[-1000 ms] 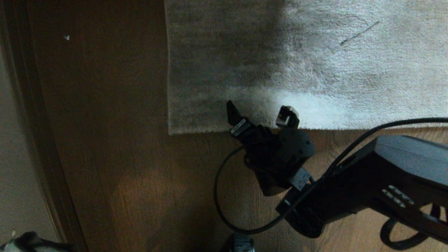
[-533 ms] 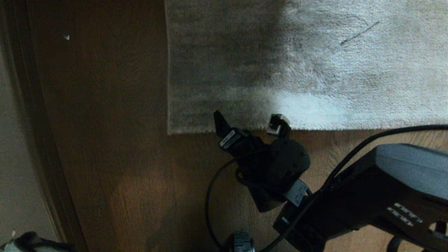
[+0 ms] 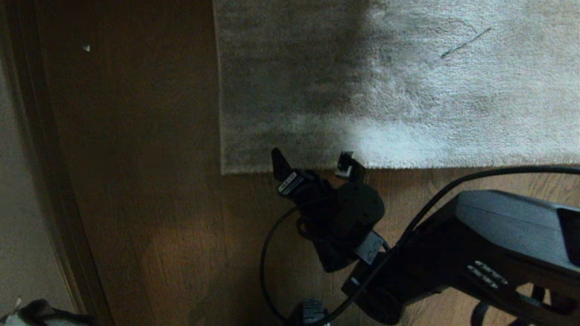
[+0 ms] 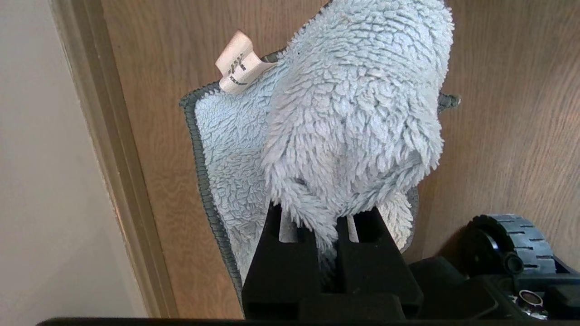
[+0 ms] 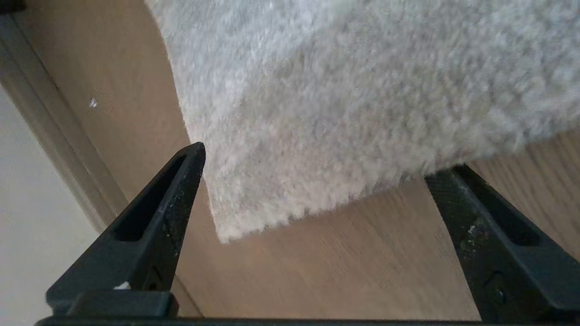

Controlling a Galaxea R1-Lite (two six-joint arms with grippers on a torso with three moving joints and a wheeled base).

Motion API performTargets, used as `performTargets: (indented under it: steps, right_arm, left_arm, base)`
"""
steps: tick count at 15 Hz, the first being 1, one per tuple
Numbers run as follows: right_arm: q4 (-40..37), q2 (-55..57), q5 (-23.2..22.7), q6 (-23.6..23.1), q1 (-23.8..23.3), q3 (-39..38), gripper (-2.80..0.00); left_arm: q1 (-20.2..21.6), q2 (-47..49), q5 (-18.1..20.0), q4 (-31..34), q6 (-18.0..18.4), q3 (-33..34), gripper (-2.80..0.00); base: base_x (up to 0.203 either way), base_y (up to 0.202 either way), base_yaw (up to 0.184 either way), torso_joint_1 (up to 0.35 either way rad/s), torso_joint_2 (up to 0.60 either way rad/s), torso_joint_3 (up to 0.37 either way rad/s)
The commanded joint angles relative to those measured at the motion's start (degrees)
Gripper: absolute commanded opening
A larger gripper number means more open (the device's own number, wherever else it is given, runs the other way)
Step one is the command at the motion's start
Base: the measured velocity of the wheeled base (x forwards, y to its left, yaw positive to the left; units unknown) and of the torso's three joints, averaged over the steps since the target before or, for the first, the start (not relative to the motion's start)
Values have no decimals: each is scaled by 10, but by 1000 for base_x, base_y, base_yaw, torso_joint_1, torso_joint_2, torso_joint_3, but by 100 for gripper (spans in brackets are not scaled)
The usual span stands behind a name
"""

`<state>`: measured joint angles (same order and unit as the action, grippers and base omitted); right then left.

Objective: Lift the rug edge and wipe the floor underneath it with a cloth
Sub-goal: Lift up the carpet

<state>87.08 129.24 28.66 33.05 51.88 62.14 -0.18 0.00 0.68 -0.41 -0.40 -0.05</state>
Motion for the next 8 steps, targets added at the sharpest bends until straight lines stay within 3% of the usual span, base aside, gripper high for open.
performTargets:
  steps: [1,8]
  right_arm:
    - [26,16,1,-3,-17,27,0]
    - [22,32,-20,-12,-40,62,0]
  left_arm:
    - [0,0,0,0,0,0,-280]
    - [0,0,0,0,0,0,-280]
  base:
    - [0,0,0,0,0,0]
    - [0,0,0,0,0,0]
